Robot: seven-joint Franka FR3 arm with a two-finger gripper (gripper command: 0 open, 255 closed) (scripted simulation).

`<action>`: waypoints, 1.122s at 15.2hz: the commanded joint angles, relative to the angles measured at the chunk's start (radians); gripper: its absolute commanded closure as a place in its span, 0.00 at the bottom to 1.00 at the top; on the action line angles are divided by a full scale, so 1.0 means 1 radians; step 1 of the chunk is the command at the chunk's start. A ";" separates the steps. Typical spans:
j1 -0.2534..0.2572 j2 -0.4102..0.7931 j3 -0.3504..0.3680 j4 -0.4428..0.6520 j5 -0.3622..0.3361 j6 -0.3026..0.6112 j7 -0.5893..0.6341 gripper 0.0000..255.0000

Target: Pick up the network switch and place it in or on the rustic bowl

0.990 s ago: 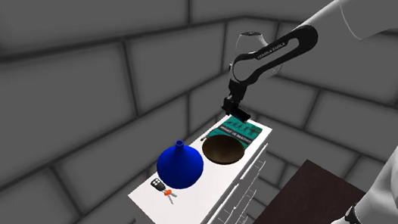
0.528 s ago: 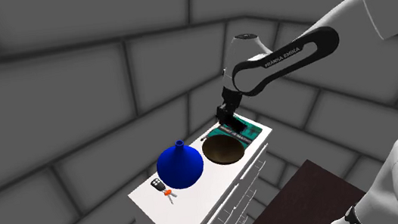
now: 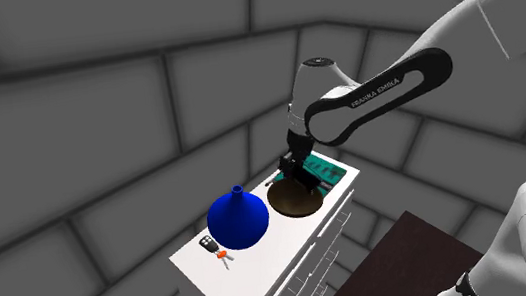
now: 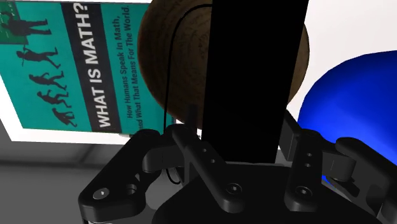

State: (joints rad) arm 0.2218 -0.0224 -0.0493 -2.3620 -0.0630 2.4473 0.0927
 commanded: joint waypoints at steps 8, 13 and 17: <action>-0.001 0.088 -0.001 -0.034 -0.003 0.123 0.005 1.00; -0.002 0.130 -0.002 -0.043 -0.004 0.173 0.007 1.00; -0.002 0.130 -0.002 -0.043 -0.004 0.173 0.007 1.00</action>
State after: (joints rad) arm 0.2199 0.1070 -0.0510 -2.4052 -0.0671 2.6201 0.1000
